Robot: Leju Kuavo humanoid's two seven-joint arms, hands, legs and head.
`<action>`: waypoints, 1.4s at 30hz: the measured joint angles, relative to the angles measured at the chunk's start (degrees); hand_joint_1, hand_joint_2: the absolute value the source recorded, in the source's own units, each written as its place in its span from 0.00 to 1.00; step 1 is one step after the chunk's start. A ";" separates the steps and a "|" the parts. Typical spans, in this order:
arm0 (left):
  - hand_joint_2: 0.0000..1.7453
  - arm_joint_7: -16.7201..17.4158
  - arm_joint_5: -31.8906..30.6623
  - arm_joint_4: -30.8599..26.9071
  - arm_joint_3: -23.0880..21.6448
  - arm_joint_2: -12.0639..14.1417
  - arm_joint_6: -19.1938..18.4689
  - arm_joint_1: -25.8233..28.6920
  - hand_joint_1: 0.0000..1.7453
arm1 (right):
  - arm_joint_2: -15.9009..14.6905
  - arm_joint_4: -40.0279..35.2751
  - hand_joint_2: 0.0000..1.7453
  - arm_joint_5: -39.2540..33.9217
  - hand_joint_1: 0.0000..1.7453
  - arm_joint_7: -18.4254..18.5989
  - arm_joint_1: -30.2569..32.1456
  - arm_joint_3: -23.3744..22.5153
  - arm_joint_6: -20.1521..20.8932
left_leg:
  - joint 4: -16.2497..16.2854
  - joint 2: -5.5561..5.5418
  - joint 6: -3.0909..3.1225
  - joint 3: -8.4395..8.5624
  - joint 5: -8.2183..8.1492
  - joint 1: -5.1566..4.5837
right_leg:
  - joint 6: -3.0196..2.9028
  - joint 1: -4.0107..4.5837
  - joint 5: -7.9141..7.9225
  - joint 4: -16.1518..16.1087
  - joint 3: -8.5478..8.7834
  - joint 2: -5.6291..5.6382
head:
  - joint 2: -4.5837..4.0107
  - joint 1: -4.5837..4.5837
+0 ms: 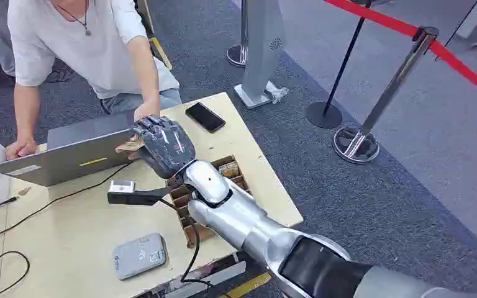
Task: Pass the card to the sensor for recognition and then transmit it.
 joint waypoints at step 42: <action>0.00 1.33 1.49 0.00 1.36 -0.07 0.46 0.25 0.00 | 0.94 -4.65 1.00 -37.88 1.00 -7.76 0.92 15.74 36.68 | -0.01 0.00 0.00 -0.02 0.00 0.01 | 0.00 0.00 -0.01 0.00 0.01 -0.01 | 0.00 0.00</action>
